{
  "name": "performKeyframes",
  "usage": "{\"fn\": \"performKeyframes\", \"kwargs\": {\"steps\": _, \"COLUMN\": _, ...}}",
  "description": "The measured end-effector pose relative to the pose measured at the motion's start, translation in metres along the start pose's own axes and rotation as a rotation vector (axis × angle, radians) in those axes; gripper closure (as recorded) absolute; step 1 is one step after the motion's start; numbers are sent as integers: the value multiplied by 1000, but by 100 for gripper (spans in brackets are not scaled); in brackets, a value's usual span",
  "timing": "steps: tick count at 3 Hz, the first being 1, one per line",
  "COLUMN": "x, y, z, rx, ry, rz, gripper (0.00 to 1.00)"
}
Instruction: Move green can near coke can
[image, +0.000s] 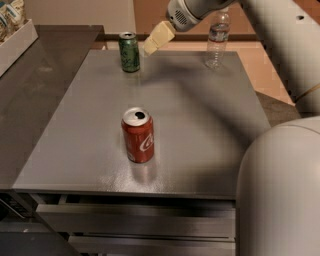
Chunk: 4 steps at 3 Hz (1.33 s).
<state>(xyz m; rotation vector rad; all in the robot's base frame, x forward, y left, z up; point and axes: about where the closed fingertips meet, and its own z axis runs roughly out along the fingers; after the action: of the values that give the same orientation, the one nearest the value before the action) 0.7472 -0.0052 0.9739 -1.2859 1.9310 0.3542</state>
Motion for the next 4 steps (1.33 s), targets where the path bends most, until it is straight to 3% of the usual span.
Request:
{"fn": "performKeyframes", "kwargs": {"steps": 2, "x": -15, "y": -18, "z": 40, "rx": 64, "ry": -118, "rz": 88, "gripper": 0}}
{"fn": "performKeyframes", "kwargs": {"steps": 3, "x": -16, "y": -24, "z": 57, "rx": 73, "ry": -163, "rz": 127, "gripper": 0}}
{"fn": "performKeyframes", "kwargs": {"steps": 4, "x": -16, "y": -28, "z": 79, "rx": 27, "ry": -194, "rz": 149, "gripper": 0}}
